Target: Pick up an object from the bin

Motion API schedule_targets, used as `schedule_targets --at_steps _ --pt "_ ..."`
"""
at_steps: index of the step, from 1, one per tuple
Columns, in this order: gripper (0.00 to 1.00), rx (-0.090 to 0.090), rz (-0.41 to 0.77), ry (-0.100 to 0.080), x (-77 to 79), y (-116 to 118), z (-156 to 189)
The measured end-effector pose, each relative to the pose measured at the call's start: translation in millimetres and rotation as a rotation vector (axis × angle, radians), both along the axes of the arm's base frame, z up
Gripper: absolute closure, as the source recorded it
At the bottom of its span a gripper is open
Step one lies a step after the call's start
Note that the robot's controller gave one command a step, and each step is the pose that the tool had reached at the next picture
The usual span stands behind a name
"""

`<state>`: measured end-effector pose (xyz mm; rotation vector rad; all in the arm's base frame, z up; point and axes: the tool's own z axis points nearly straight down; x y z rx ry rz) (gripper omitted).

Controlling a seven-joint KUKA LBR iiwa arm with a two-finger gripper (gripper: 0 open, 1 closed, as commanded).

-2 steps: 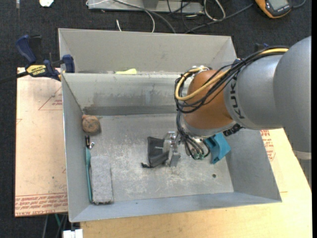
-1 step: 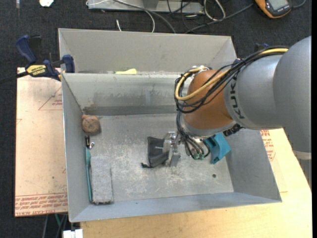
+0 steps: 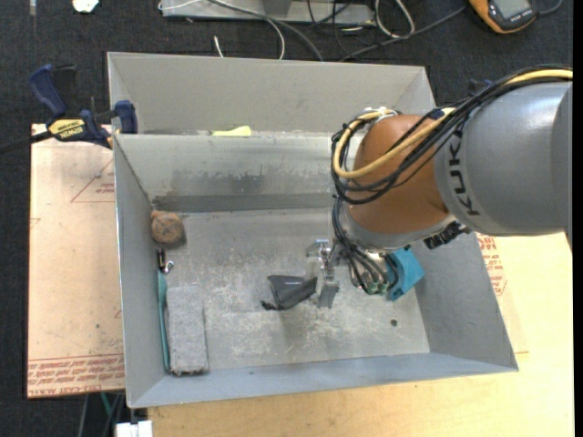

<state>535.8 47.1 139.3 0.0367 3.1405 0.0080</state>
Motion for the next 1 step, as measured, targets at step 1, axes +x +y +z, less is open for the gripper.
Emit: schedule_targets --at_steps 1 --pt "1.0 0.0 -0.062 0.0 -3.3 -27.6 77.0"
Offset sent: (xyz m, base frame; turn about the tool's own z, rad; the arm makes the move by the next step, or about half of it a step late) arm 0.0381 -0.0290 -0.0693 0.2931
